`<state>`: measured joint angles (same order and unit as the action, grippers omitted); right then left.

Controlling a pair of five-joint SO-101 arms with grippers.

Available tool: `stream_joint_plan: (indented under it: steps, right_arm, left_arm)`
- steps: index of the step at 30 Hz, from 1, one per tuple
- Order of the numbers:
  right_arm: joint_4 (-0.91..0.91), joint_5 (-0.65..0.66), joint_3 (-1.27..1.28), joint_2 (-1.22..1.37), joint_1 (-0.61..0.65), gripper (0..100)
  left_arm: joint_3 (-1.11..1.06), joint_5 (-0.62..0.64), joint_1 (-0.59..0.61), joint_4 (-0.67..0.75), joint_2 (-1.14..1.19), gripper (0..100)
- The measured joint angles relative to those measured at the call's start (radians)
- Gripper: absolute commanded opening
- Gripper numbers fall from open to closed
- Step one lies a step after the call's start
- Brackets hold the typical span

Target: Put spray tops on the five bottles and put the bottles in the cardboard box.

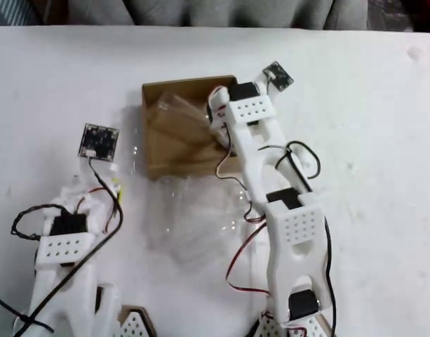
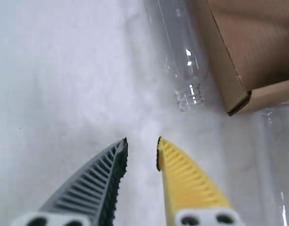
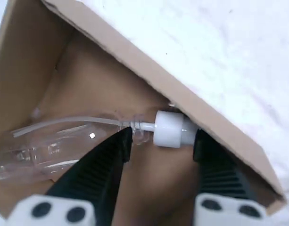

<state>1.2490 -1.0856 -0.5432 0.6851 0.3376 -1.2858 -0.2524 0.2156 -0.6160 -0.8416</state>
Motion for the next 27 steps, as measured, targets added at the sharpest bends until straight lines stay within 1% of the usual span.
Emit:
stream_joint_plan:
  steps: [6, 12, 14, 16, 20, 25, 27]
  right_arm:
    - [0.009, 0.000, 0.000, 0.000, -0.018, 17.3]
    - [0.161, 0.000, -0.012, -0.032, -0.026, 17.6]
    - [0.178, 0.002, -0.012, -0.043, -0.026, 17.6]
    - [0.175, 0.002, -0.012, -0.043, -0.029, 17.3]
    - [0.084, 0.000, -0.012, -0.009, -0.055, 17.3]
    - [0.017, 0.000, -0.012, 0.054, -0.057, 17.3]
    - [0.008, 0.038, -0.012, 0.072, -0.048, 17.3]
  left_arm:
    - [0.000, 0.000, 0.000, 0.000, 0.000, 10]
    - [0.000, 0.000, 0.000, 0.000, 0.000, 10]
    - [0.000, 0.000, 0.000, 0.000, 0.000, 10]
    - [0.000, 0.000, 0.000, 0.000, 0.000, 10]
    - [0.000, 0.000, 0.000, 0.000, 0.000, 10]
    - [0.000, 0.000, 0.000, 0.000, 0.000, 10]
    - [0.000, 0.000, 0.000, 0.000, 0.000, 10]
